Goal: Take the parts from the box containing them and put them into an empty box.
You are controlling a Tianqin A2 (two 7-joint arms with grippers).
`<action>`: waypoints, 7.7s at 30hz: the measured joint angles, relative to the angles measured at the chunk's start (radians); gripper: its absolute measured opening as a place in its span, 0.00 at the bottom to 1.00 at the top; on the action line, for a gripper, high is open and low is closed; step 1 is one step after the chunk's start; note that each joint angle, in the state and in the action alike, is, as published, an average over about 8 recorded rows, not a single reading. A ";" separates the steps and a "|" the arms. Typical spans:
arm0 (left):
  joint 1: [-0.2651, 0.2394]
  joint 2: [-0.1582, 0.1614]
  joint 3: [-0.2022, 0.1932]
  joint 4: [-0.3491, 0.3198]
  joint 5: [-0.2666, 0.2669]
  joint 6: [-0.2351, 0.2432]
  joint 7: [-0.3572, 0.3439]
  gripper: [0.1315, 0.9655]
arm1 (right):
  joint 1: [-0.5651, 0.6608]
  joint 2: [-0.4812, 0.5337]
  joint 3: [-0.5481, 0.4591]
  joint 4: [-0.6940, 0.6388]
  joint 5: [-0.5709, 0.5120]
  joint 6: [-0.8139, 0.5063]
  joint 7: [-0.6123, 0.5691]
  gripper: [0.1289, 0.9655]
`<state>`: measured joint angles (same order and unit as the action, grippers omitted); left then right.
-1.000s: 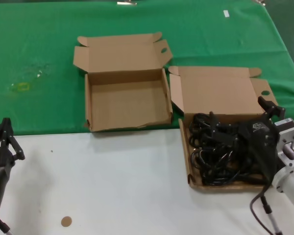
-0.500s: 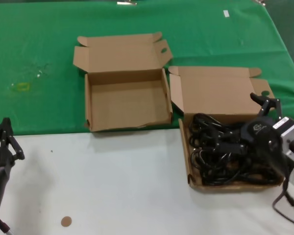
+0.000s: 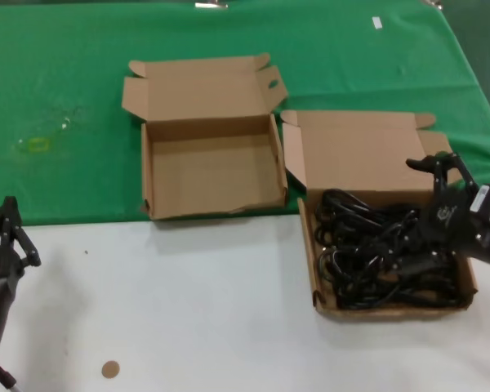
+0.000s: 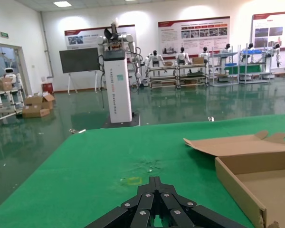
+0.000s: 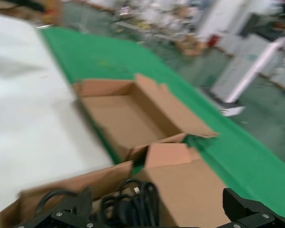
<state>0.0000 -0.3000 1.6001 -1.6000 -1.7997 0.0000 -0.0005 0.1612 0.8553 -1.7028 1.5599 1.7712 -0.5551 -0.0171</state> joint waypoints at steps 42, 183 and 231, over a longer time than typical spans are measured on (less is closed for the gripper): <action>0.000 0.000 0.000 0.000 0.000 0.000 0.000 0.01 | 0.656 -0.024 -0.359 -0.380 -0.338 -0.650 -0.236 0.88; 0.000 0.000 0.000 0.000 0.000 0.000 0.000 0.01 | 1.296 -0.811 -0.484 -1.371 -0.524 -0.351 -0.421 0.62; 0.000 0.000 0.000 0.000 0.000 0.000 0.000 0.76 | 0.529 -0.676 -0.175 -0.627 -0.234 0.125 -0.190 1.00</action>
<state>0.0000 -0.3000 1.6000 -1.6000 -1.7998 0.0000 -0.0002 0.6899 0.1795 -1.8783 0.9331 1.5377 -0.4300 -0.2066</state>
